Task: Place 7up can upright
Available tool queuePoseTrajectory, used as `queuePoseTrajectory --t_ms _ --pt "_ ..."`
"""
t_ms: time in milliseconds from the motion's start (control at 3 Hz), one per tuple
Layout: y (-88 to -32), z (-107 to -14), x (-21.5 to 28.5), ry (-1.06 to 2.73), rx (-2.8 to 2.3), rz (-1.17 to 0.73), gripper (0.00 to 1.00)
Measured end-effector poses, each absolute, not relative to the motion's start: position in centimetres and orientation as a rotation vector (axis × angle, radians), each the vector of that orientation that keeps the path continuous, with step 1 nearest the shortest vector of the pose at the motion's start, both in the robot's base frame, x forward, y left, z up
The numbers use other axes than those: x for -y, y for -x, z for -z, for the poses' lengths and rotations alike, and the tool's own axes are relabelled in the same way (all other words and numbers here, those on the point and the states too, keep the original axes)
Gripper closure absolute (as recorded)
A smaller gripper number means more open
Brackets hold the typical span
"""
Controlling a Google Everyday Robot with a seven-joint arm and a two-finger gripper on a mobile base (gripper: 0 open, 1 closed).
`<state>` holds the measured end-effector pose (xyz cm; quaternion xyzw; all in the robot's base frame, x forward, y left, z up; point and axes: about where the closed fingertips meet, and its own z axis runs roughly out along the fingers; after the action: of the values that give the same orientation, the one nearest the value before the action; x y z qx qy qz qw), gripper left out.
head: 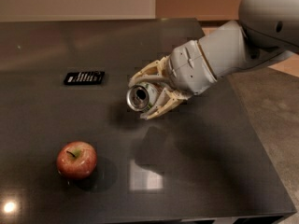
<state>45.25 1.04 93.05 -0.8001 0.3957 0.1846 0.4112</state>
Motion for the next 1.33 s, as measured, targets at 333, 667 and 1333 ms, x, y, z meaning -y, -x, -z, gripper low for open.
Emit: queuePoseTrajectory --t_ms 333,667,1333 --pt "-45.6 -93.3 -0.1 1.950 -1.025 -0.563 1.00" --pt "-45.8 -93.9 0.8 1.871 -1.069 -0.647 1.00" --pt "-46.1 -94.2 2.3 1.621 -1.141 -0.843 1.00"
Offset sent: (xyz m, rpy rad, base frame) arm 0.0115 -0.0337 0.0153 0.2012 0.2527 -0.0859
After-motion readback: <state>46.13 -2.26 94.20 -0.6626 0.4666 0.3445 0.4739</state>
